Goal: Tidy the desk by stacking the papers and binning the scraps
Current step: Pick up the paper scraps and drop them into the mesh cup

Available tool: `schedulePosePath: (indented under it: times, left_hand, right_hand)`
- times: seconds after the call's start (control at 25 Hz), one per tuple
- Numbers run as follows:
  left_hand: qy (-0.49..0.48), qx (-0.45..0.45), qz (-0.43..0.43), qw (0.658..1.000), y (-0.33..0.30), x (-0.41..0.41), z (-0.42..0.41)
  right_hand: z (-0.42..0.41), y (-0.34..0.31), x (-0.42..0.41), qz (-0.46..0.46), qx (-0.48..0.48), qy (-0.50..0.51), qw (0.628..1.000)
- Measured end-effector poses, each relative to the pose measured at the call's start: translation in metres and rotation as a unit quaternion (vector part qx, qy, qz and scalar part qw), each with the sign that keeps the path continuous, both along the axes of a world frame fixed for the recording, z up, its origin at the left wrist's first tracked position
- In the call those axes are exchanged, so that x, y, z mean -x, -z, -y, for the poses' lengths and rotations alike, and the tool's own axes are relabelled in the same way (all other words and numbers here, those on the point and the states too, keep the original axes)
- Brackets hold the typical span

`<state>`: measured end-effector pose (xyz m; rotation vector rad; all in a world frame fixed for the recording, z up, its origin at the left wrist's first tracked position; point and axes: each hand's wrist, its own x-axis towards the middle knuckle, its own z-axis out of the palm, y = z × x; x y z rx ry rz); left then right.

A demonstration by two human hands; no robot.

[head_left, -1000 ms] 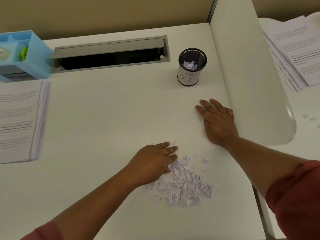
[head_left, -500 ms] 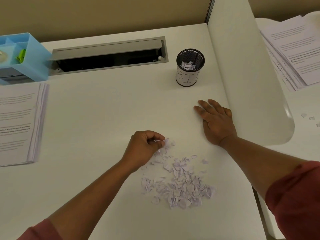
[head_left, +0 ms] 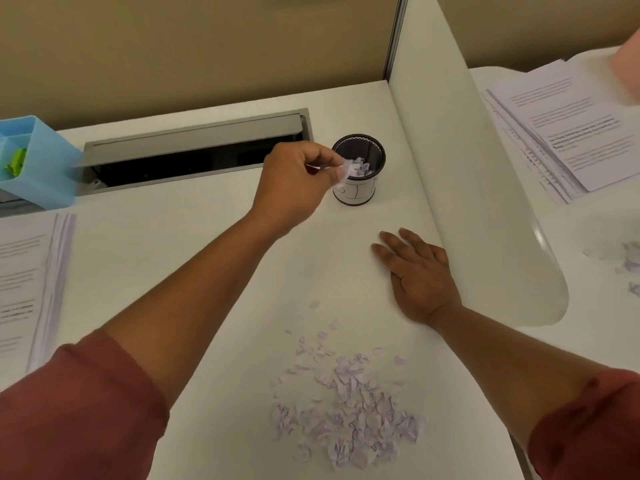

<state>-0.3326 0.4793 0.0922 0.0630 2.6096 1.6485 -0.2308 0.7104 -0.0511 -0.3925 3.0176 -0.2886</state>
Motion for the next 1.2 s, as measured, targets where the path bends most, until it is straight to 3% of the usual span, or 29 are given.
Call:
schedulePosePath:
  times: [0.16, 0.52, 0.96, 1.2]
  left_hand:
    - [0.047, 0.129, -0.077, 0.987, 0.004, 0.045, -0.029]
    - [0.096, 0.265, -0.116, 0.952, 0.011, 0.063, -0.044]
    - [0.11, 0.194, -0.084, 0.971, 0.019, 0.057, -0.034]
    - [0.032, 0.121, -0.164, 0.978, 0.033, 0.039, -0.012]
  right_hand:
    - [-0.001, 0.002, 0.0, -0.011, 0.004, -0.001, 1.0]
    - [-0.002, 0.001, 0.001, -0.006, 0.005, -0.001, 1.0]
    - [-0.002, 0.002, 0.001, -0.016, 0.003, -0.004, 1.0]
    - [-0.003, 0.004, 0.001, -0.009, -0.005, -0.004, 1.0]
